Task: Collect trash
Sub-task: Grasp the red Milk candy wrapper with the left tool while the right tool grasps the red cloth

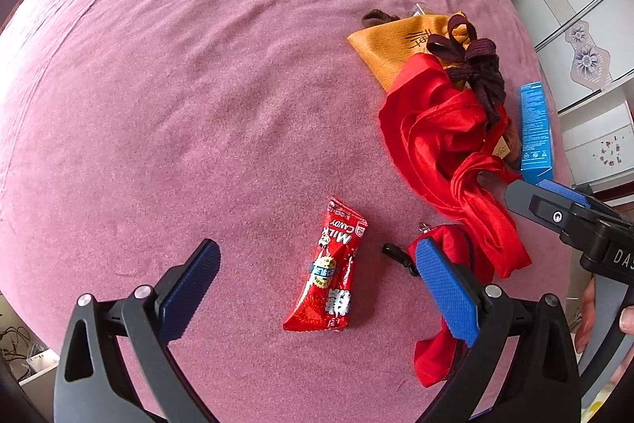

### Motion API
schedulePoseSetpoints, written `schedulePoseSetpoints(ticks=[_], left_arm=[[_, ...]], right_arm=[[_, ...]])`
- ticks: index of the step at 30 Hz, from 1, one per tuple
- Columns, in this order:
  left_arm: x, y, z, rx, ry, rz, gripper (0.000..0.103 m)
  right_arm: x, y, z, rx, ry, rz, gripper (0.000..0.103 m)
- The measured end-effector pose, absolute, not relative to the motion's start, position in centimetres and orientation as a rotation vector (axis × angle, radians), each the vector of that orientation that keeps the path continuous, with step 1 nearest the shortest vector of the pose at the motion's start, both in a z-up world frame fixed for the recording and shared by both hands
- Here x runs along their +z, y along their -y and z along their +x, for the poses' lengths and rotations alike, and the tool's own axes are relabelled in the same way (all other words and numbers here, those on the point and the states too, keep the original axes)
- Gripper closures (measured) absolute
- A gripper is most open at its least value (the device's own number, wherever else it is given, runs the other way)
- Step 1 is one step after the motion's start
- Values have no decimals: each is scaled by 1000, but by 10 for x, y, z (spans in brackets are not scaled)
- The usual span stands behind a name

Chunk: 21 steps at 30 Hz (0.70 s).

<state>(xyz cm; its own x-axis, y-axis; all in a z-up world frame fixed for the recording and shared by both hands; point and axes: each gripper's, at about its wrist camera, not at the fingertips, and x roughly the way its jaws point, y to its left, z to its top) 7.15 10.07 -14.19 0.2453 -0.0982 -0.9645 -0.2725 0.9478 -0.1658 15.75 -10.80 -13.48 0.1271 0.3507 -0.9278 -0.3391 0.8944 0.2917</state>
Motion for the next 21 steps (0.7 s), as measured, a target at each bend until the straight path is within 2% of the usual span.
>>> schedulePoseSetpoints(ticks=[17,19,21], left_arm=[[-188,-87,78,39,-1399,-306,4],[-191,-86,78,40,-1401,-302,4],[-195,-88,82,44,-1405,-309,4]], right_arm=[[-196,85,183,498,-1507,-84,10],[-200,83,184,495,-1518,-107,22],[-203,84,184,496,-1540,-108,45]])
